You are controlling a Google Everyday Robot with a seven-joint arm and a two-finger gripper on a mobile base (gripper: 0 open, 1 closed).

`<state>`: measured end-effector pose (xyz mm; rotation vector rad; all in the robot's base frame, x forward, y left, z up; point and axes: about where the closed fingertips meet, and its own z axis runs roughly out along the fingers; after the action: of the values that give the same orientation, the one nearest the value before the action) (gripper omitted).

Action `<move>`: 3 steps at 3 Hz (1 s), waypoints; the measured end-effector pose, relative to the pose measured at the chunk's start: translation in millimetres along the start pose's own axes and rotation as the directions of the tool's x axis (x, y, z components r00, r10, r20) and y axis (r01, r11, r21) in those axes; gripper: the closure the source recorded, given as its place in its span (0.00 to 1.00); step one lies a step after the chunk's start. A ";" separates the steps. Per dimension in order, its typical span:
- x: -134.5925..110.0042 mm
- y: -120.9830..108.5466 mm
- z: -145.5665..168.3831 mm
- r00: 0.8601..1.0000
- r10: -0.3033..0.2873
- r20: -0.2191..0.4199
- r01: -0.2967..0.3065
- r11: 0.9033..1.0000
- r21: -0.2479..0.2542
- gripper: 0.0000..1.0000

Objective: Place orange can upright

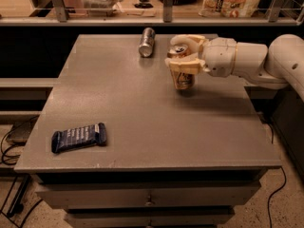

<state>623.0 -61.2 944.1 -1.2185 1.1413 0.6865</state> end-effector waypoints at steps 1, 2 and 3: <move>14.5 3.7 0.0 0.999 0.041 0.030 -0.042 0.999 0.017 0.52; 23.8 6.7 -0.1 0.997 0.069 0.044 -0.070 0.997 0.024 0.30; 21.4 5.7 -0.2 0.997 0.069 0.044 -0.070 0.997 0.024 0.06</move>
Offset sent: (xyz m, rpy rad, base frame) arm 0.0032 -0.0103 -0.0422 0.1048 0.0887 -0.0307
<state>624.9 -63.3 922.2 -1.1418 1.1576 0.7449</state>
